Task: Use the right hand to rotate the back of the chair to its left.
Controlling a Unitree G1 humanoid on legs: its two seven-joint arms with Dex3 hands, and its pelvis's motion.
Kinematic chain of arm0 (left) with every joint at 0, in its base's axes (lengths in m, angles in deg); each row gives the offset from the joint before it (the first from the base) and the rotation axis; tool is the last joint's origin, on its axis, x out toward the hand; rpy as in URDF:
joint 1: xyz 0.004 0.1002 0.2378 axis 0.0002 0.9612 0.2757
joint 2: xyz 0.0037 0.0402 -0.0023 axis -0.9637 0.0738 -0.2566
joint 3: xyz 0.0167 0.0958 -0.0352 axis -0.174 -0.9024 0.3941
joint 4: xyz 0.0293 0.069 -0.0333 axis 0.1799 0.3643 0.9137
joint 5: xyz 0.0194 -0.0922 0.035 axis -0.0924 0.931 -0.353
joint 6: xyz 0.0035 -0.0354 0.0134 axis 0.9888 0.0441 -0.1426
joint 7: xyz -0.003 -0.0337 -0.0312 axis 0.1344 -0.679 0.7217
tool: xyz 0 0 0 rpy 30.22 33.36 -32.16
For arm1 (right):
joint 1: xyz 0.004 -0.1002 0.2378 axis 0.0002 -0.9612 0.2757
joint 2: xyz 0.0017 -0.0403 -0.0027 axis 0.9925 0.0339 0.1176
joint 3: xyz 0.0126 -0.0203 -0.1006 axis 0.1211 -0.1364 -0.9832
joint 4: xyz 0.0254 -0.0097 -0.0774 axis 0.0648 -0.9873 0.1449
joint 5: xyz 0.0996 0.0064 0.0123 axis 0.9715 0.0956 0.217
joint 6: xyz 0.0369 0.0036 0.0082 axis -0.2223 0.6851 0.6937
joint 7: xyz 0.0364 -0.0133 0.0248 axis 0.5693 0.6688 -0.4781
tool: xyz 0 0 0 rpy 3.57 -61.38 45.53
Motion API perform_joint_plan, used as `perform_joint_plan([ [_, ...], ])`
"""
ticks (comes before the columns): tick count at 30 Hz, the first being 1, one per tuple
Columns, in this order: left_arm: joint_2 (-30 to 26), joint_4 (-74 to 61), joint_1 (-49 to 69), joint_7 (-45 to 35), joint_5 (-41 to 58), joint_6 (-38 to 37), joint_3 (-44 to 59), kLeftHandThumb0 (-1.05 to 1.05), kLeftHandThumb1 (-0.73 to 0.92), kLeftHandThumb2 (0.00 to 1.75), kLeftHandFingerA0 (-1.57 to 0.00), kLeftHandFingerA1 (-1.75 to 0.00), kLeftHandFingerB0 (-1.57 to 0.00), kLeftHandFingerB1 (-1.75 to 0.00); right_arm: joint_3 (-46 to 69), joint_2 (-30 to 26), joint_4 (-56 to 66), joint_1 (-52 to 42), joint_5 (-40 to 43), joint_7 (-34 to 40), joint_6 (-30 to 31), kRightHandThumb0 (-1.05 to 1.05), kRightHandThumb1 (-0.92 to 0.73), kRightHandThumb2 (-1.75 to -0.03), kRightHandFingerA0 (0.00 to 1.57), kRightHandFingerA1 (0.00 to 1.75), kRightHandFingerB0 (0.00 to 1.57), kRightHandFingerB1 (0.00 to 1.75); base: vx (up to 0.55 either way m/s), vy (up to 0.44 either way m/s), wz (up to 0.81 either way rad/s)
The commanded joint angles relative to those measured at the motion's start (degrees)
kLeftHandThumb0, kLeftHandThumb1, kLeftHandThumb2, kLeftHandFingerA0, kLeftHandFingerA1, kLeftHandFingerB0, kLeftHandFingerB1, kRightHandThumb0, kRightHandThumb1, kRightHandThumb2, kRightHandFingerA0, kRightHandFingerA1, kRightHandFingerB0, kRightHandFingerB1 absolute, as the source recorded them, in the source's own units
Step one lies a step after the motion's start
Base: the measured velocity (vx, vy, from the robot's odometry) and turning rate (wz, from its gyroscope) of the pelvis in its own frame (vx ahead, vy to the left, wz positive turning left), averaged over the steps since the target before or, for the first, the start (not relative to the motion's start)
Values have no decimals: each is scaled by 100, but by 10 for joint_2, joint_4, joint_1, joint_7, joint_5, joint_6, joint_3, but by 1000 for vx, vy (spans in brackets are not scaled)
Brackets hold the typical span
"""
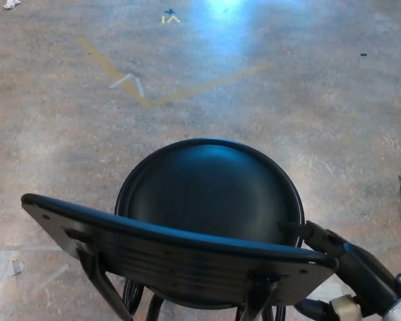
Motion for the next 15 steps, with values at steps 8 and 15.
perform_joint_plan([
  [8, -4, 2, 4, 5, -6, 1, 5, -44, 75, 62, -57, -47, -49, -42, -41, 32, 68, -8, -43, -8, 38, -105, -73, -67, 0, 23, 0, 27, 0, 0, 0],
  [15, -6, 1, 2, 5, -12, -1, -2, -43, 77, 63, -58, -48, -48, -42, -77, 65, 75, 15, -62, -14, 31, -105, -74, -114, 0, 44, 0, 44, 0, 0, 0],
])
